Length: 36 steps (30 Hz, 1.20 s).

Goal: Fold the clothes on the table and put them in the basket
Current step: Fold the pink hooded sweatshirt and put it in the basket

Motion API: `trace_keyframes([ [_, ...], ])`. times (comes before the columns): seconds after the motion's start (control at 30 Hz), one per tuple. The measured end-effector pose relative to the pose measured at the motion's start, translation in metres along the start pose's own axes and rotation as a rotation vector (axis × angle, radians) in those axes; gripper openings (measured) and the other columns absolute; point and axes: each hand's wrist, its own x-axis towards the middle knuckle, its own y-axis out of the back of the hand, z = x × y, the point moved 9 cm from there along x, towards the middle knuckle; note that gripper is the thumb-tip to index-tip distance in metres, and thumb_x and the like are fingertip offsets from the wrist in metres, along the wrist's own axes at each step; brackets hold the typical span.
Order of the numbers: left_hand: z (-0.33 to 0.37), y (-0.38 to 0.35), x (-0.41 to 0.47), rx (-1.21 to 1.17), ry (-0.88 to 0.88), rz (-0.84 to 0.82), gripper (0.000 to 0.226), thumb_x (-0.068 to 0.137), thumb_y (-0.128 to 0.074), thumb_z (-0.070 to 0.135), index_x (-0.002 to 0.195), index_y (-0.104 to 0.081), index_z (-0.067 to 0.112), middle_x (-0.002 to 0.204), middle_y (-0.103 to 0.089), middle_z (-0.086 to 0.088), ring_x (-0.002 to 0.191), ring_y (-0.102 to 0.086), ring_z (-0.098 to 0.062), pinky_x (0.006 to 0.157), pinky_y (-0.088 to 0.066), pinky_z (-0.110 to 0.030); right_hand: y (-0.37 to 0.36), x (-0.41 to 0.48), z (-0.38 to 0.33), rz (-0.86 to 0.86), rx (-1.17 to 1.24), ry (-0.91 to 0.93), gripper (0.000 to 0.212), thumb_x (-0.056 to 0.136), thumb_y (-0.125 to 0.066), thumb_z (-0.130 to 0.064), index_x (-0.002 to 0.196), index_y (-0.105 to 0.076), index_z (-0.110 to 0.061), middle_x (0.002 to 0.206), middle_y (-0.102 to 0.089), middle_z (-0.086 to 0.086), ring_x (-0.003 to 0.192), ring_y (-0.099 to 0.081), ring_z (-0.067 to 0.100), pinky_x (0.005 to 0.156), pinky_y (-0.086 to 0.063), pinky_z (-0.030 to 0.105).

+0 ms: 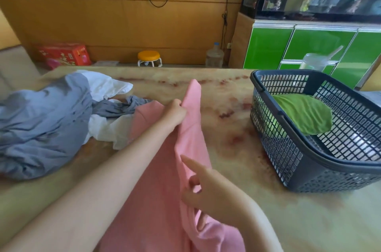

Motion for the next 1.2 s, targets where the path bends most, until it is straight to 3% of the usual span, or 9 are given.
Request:
trace_keyframes([
  [0.13, -0.05, 0.025, -0.001, -0.133, 0.07, -0.01, 0.013, 0.092, -0.05, 0.005, 0.102, -0.055, -0.001, 0.09, -0.052, -0.011, 0.085, -0.045, -0.021, 0.051, -0.027, -0.027, -0.032, 0.016, -0.019, -0.066, -0.029, -0.02, 0.055, 0.094, -0.045, -0.014, 0.145, -0.028, -0.025, 0.11, -0.062, 0.005, 0.081, -0.053, 0.018, 0.078, -0.043, 0.027],
  [0.3, -0.089, 0.036, -0.001, -0.134, 0.109, 0.056, 0.007, 0.088, -0.054, 0.005, 0.082, -0.05, 0.003, 0.079, -0.05, -0.008, 0.084, -0.047, -0.022, 0.059, -0.029, -0.03, -0.063, 0.029, -0.021, -0.084, -0.021, -0.049, 0.052, 0.086, -0.047, -0.008, 0.137, -0.038, -0.015, 0.109, -0.061, 0.012, 0.1, -0.058, 0.029, 0.089, -0.049, 0.041],
  [0.43, -0.083, 0.034, 0.0, -0.123, 0.021, 0.073, 0.036, 0.091, -0.055, 0.009, 0.125, -0.046, 0.005, 0.096, -0.054, -0.006, 0.098, -0.054, -0.026, 0.077, -0.036, -0.028, -0.068, 0.036, -0.018, -0.051, -0.018, -0.044, 0.051, 0.084, -0.048, -0.006, 0.134, -0.041, -0.015, 0.1, -0.064, 0.012, 0.092, -0.061, 0.029, 0.08, -0.052, 0.04],
  [0.63, -0.075, 0.037, -0.001, -0.139, -0.1, 0.071, 0.066, 0.088, -0.062, 0.01, 0.144, -0.029, 0.017, 0.08, -0.041, 0.012, 0.084, -0.05, -0.016, 0.063, -0.035, -0.012, -0.069, 0.041, -0.015, 0.006, -0.024, -0.036, 0.036, 0.081, -0.044, -0.002, 0.114, -0.051, -0.013, 0.082, -0.064, 0.012, 0.073, -0.062, 0.035, 0.067, -0.054, 0.044],
  [0.7, -0.071, 0.036, -0.004, -0.154, -0.168, 0.042, 0.077, 0.085, -0.066, 0.007, 0.147, -0.024, 0.024, 0.088, -0.05, 0.005, 0.086, -0.053, -0.017, 0.071, -0.041, -0.015, -0.072, 0.043, -0.014, -0.003, -0.033, -0.027, 0.034, 0.078, -0.044, 0.0, 0.108, -0.052, -0.011, 0.077, -0.061, 0.009, 0.076, -0.06, 0.035, 0.064, -0.05, 0.038],
  [0.77, -0.065, 0.033, -0.008, -0.031, -0.275, 0.037, 0.076, 0.083, -0.066, 0.003, 0.146, -0.031, 0.026, 0.12, -0.048, -0.004, 0.11, -0.051, -0.021, 0.094, -0.045, -0.027, -0.075, 0.043, -0.014, -0.016, -0.039, -0.027, 0.037, 0.077, -0.047, -0.002, 0.113, -0.053, -0.011, 0.078, -0.061, 0.007, 0.081, -0.06, 0.032, 0.066, -0.047, 0.035],
  [0.83, -0.058, 0.032, -0.012, 0.221, -0.375, 0.102, 0.061, 0.087, -0.061, 0.007, 0.141, -0.043, 0.028, 0.145, -0.027, -0.007, 0.136, -0.028, -0.027, 0.113, -0.027, -0.036, -0.078, 0.042, -0.016, -0.036, -0.036, -0.04, 0.047, 0.081, -0.056, -0.011, 0.127, -0.047, -0.011, 0.088, -0.066, 0.009, 0.088, -0.062, 0.028, 0.076, -0.052, 0.038],
  [1.0, -0.072, 0.002, -0.017, 0.581, -0.397, -0.192, 0.047, 0.102, -0.025, 0.041, 0.148, -0.019, 0.038, 0.159, 0.0, 0.009, 0.145, 0.012, -0.013, 0.116, 0.009, -0.046, -0.082, 0.038, -0.018, -0.127, 0.066, -0.091, 0.039, 0.092, -0.056, -0.021, 0.127, -0.045, -0.006, 0.089, -0.071, 0.012, 0.068, -0.069, 0.029, 0.07, -0.057, 0.044],
  [1.2, -0.081, 0.002, -0.008, 0.663, -0.295, -0.206, 0.049, 0.102, -0.026, 0.037, 0.15, -0.016, 0.033, 0.16, 0.002, 0.003, 0.146, 0.011, -0.021, 0.114, 0.012, -0.053, -0.086, 0.042, -0.016, -0.119, 0.001, -0.074, 0.01, 0.09, -0.051, -0.012, 0.096, -0.053, -0.004, 0.087, -0.07, 0.011, 0.07, -0.069, 0.028, 0.069, -0.057, 0.042],
])
